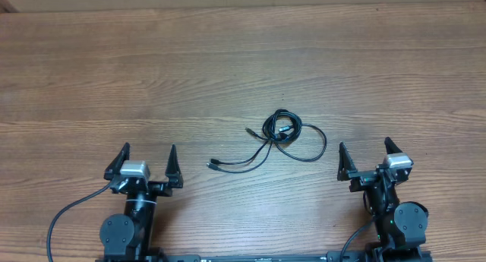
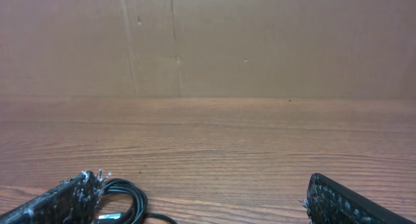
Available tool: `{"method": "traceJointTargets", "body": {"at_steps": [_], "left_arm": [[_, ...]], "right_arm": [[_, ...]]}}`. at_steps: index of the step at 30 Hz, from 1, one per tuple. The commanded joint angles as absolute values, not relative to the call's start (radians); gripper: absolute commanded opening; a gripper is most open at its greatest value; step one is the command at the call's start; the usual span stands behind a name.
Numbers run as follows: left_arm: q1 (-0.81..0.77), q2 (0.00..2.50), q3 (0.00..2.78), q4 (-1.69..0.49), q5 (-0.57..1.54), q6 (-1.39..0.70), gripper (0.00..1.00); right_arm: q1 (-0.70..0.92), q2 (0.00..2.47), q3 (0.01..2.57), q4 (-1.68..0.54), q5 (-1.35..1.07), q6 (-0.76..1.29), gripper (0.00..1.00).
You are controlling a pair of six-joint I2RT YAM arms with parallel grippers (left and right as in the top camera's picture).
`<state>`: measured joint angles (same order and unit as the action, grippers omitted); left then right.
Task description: Untangle cables
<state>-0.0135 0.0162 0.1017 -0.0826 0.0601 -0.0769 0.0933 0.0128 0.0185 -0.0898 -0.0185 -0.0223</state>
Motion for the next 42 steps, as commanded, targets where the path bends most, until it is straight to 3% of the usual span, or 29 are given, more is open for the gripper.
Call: {"method": "traceJointTargets", "body": {"at_steps": [1, 16, 27, 33, 42], "left_arm": [[-0.020, 0.061, 0.158, -0.084, 0.072, -0.091, 0.99], [-0.020, 0.424, 0.388, -0.087, 0.163, -0.090, 0.99], [-0.021, 0.700, 0.648, -0.309, 0.323, -0.090, 0.99], [-0.020, 0.817, 0.736, -0.394, 0.500, -0.090, 0.99], [-0.020, 0.919, 0.736, -0.491, 0.926, -0.139, 0.99]], "right_arm": [[0.098, 0.003, 0.008, -0.084, -0.012, -0.024, 1.00], [0.098, 0.003, 0.008, -0.084, -0.012, -0.024, 1.00], [0.098, 0.003, 0.008, -0.084, -0.012, -0.024, 1.00], [0.098, 0.003, 0.008, -0.084, -0.012, -0.024, 1.00], [0.098, 0.003, 0.008, -0.084, -0.012, -0.024, 1.00]]}}
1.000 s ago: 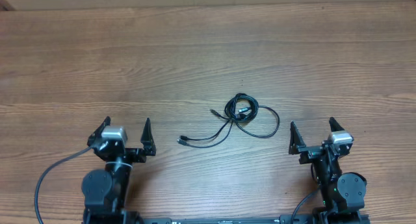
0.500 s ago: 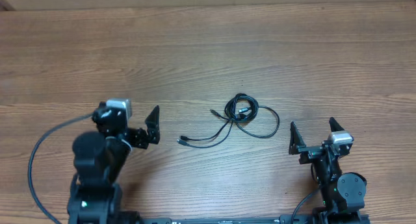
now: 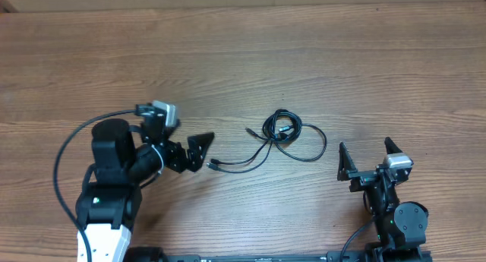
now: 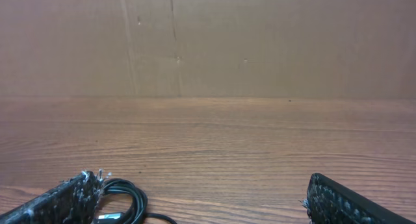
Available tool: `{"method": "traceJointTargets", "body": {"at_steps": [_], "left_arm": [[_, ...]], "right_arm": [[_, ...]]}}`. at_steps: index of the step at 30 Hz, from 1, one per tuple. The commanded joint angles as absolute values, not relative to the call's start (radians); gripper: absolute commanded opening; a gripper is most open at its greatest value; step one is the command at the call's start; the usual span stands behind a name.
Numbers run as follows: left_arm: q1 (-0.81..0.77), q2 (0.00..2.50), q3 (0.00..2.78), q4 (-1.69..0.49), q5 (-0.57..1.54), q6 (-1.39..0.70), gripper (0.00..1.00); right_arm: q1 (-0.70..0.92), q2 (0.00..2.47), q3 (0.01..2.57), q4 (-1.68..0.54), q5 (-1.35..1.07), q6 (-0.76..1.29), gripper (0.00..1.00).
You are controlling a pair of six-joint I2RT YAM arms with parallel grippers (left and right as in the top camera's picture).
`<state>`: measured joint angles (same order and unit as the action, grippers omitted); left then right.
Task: Untangle cables
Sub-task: 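Move the left gripper forward over the black cable bundle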
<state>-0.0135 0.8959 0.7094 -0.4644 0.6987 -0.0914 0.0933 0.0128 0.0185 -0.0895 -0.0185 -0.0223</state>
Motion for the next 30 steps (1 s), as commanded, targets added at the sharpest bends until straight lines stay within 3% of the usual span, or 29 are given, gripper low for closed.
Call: {"method": "traceJointTargets", "body": {"at_steps": [1, 11, 23, 30], "left_arm": [[-0.020, 0.930, 0.736, -0.511, 0.956, -0.139, 1.00], [-0.021, 1.034, 0.736, -0.574, 0.937, -0.191, 0.99], [-0.028, 1.039, 0.738, -0.661, 0.671, -0.293, 1.00], [-0.121, 1.039, 0.794, -0.661, 0.489, -0.321, 1.00]], "right_arm": [[0.098, 0.003, 0.008, -0.084, -0.012, -0.024, 1.00], [0.098, 0.003, 0.008, -0.084, -0.012, -0.024, 1.00], [0.098, 0.003, 0.008, -0.084, -0.012, -0.024, 1.00], [0.098, 0.003, 0.008, -0.084, -0.012, -0.024, 1.00]]}}
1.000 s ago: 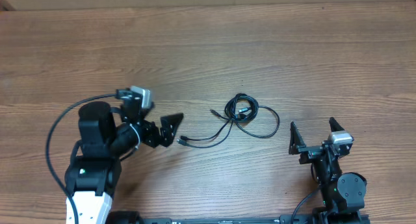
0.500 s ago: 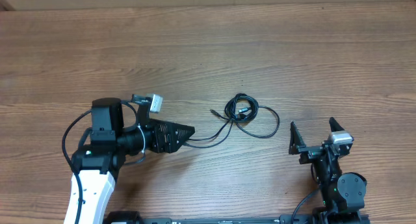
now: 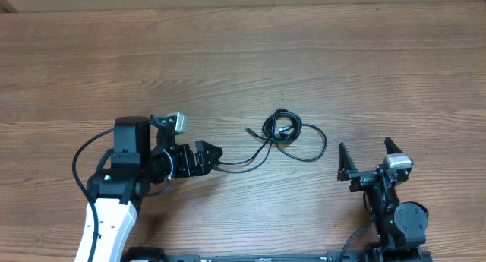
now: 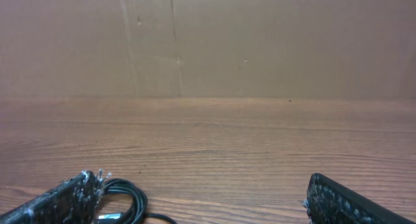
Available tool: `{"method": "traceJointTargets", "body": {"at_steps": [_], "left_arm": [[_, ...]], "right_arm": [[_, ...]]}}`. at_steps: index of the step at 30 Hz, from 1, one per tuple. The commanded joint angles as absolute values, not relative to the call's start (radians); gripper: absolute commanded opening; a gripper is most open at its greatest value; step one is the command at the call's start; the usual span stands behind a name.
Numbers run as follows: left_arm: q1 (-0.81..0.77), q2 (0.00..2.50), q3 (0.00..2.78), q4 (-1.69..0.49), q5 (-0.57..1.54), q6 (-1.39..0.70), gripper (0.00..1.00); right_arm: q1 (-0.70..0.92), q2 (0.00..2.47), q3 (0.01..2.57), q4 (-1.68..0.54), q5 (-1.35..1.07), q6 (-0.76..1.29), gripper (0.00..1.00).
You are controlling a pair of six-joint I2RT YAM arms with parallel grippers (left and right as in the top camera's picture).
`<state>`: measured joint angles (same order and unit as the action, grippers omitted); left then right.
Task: Untangle cables
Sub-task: 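Move the left gripper forward over the black cable bundle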
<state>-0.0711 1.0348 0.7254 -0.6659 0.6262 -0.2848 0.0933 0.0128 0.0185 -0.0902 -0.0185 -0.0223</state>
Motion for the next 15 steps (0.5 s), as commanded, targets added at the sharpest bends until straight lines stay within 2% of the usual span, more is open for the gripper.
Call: {"method": "traceJointTargets", "body": {"at_steps": [1, 8, 15], "left_arm": [[-0.142, 1.039, 0.807, -0.661, 0.459, -0.323, 1.00], [-0.313, 1.040, 0.864, -0.642, 0.258, -0.364, 1.00], [-0.408, 1.040, 0.868, -0.638, 0.224, -0.390, 1.00]], "right_arm": [[0.098, 0.003, 0.008, -0.084, -0.012, -0.024, 1.00], [0.098, 0.003, 0.008, -0.084, -0.012, -0.024, 1.00], [0.098, 0.003, 0.008, -0.084, -0.012, -0.024, 1.00]]}}
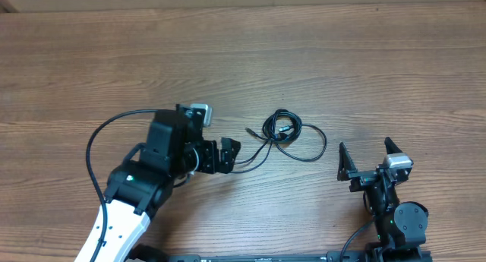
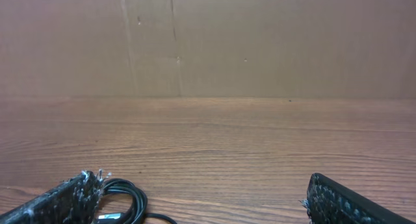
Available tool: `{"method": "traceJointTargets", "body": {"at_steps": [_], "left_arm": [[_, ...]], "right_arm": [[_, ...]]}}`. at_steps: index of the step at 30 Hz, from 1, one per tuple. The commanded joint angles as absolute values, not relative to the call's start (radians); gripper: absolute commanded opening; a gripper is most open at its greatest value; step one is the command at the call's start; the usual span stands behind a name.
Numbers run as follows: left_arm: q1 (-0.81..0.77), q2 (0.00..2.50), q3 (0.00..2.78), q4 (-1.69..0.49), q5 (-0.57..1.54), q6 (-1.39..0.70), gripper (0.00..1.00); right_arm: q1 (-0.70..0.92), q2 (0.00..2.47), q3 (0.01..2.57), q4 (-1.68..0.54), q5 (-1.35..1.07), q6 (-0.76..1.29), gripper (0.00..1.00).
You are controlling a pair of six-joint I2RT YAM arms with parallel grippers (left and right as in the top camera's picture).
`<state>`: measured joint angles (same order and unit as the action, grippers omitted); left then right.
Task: Untangle cables
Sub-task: 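Move the left gripper forward over the black cable bundle, then lower the left gripper and grasp the coiled black cables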
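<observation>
A thin black cable bundle (image 1: 282,130) lies coiled at mid-table, with strands running left from it. My left gripper (image 1: 228,155) sits over the strands' left ends, fingers apart on either side of them, and the plugs are hidden beneath it. The right gripper (image 1: 368,159) rests open near the table's front edge, right of the coil and apart from it. In the right wrist view the cable loop (image 2: 127,197) shows beside that gripper's left finger (image 2: 62,201), and nothing lies between the fingers of the right gripper (image 2: 201,211).
The wooden table (image 1: 243,57) stretches back to a brown cardboard wall (image 2: 260,42). The left arm's own black lead (image 1: 97,140) arcs over the table at the left. No other objects are near the cables.
My left gripper has moved right, from just left of the plug ends to directly over them, which hides the plugs. The coil and the right arm have not moved.
Both grippers stood open at rest near the front edge, the cables lying untouched. Then the left arm was out over the table, left of the cable ends. It stood closer at the plugs, and now covers them. The right arm has stayed still throughout.
</observation>
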<state>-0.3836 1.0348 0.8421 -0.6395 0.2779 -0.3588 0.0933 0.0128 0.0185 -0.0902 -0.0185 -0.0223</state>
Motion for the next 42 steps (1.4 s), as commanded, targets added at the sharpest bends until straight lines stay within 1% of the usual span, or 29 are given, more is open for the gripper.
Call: {"method": "traceJointTargets", "body": {"at_steps": [1, 6, 11, 12, 15, 18, 24, 27, 32, 34, 35, 36, 39, 42], "left_arm": [[-0.414, 1.040, 0.868, -0.640, 0.224, -0.390, 1.00], [-0.420, 1.041, 0.868, -0.656, 0.207, -0.402, 1.00], [-0.420, 1.049, 0.876, -0.691, 0.198, -0.431, 0.94], [-0.421, 1.067, 0.892, -0.716, 0.183, -0.435, 0.91], [-0.422, 1.113, 0.938, -0.768, 0.164, -0.435, 0.87], [-0.442, 1.172, 0.988, -0.797, 0.144, -0.434, 0.86], [-0.517, 1.311, 1.074, -0.786, 0.068, -0.441, 0.86], [-0.541, 1.387, 1.110, -0.750, 0.033, -0.516, 0.83], [-0.556, 1.500, 1.122, -0.612, 0.053, -0.660, 0.79], [-0.564, 1.539, 1.122, -0.569, 0.063, -0.715, 0.75], [-0.569, 1.557, 1.122, -0.547, 0.072, -0.724, 0.69], [-0.573, 1.578, 1.122, -0.518, 0.080, -0.727, 0.66], [-0.591, 1.636, 1.122, -0.442, 0.084, -0.724, 0.67], [-0.603, 1.687, 1.122, -0.373, 0.077, -0.645, 0.67]], "right_arm": [[0.098, 0.003, 0.008, -0.084, -0.012, -0.024, 1.00], [0.098, 0.003, 0.008, -0.084, -0.012, -0.024, 1.00], [0.098, 0.003, 0.008, -0.084, -0.012, -0.024, 1.00], [0.098, 0.003, 0.008, -0.084, -0.012, -0.024, 1.00], [0.098, 0.003, 0.008, -0.084, -0.012, -0.024, 1.00], [0.098, 0.003, 0.008, -0.084, -0.012, -0.024, 1.00], [0.098, 0.003, 0.008, -0.084, -0.012, -0.024, 1.00], [0.098, 0.003, 0.008, -0.084, -0.012, -0.024, 1.00], [0.098, 0.003, 0.008, -0.084, -0.012, -0.024, 1.00], [0.098, 0.003, 0.008, -0.084, -0.012, -0.024, 1.00], [0.098, 0.003, 0.008, -0.084, -0.012, -0.024, 1.00], [0.098, 0.003, 0.008, -0.084, -0.012, -0.024, 1.00], [0.098, 0.003, 0.008, -0.084, -0.012, -0.024, 1.00], [0.098, 0.003, 0.008, -0.084, -0.012, -0.024, 1.00]]}}
